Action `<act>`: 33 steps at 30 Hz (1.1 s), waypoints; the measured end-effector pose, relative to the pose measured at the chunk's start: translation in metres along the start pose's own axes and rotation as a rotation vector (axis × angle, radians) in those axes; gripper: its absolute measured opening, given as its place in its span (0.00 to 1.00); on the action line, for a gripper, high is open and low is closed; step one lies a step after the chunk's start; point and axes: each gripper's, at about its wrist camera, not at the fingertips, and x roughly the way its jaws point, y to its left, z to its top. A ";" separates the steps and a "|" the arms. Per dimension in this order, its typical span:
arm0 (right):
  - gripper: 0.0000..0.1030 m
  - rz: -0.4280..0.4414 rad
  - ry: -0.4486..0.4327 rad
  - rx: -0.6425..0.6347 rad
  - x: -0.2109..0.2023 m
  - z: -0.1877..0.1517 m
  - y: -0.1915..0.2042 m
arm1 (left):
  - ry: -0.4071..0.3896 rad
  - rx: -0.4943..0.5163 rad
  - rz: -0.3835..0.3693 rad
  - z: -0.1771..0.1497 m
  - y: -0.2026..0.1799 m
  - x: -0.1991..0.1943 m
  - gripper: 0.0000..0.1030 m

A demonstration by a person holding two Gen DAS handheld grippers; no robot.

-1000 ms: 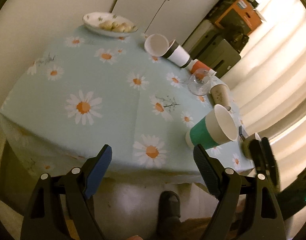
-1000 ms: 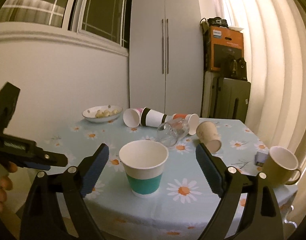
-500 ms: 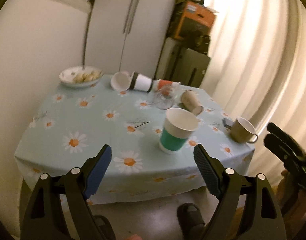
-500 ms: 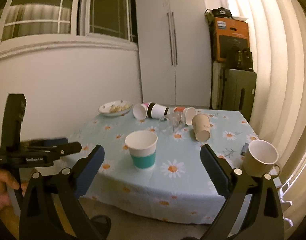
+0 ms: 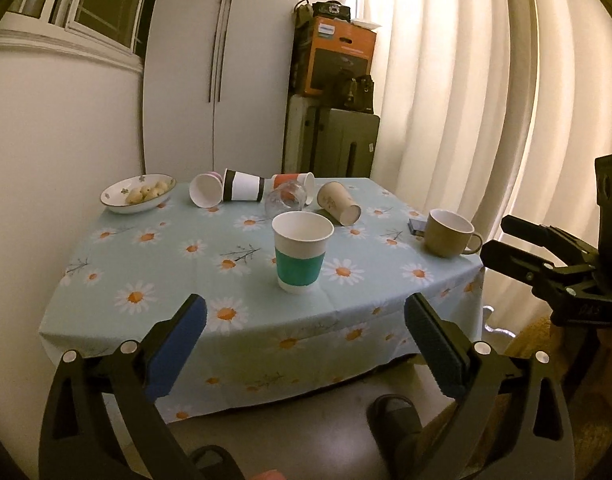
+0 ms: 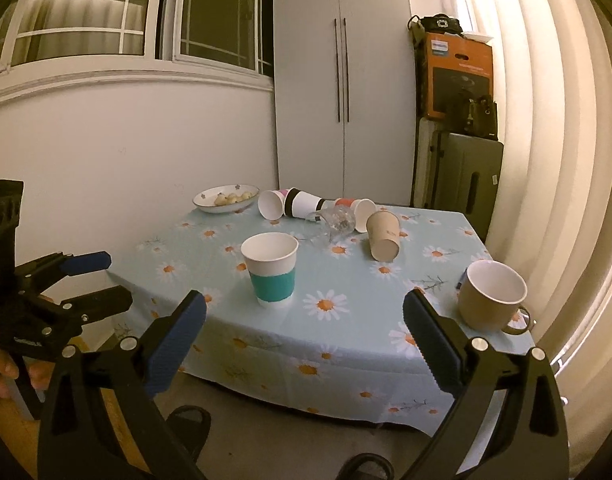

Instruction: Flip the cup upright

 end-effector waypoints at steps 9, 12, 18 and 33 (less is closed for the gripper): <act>0.95 -0.040 0.007 -0.001 0.004 -0.003 0.002 | 0.004 -0.017 0.016 -0.003 0.000 0.000 0.94; 0.95 -0.046 0.009 0.001 0.005 -0.003 0.002 | 0.006 -0.016 0.014 -0.004 -0.001 0.001 0.94; 0.95 -0.042 0.018 0.002 0.008 -0.004 0.002 | 0.017 -0.009 0.013 -0.006 -0.001 0.004 0.94; 0.95 -0.019 0.045 -0.007 0.014 -0.006 0.007 | 0.026 -0.022 0.021 -0.005 0.000 0.007 0.94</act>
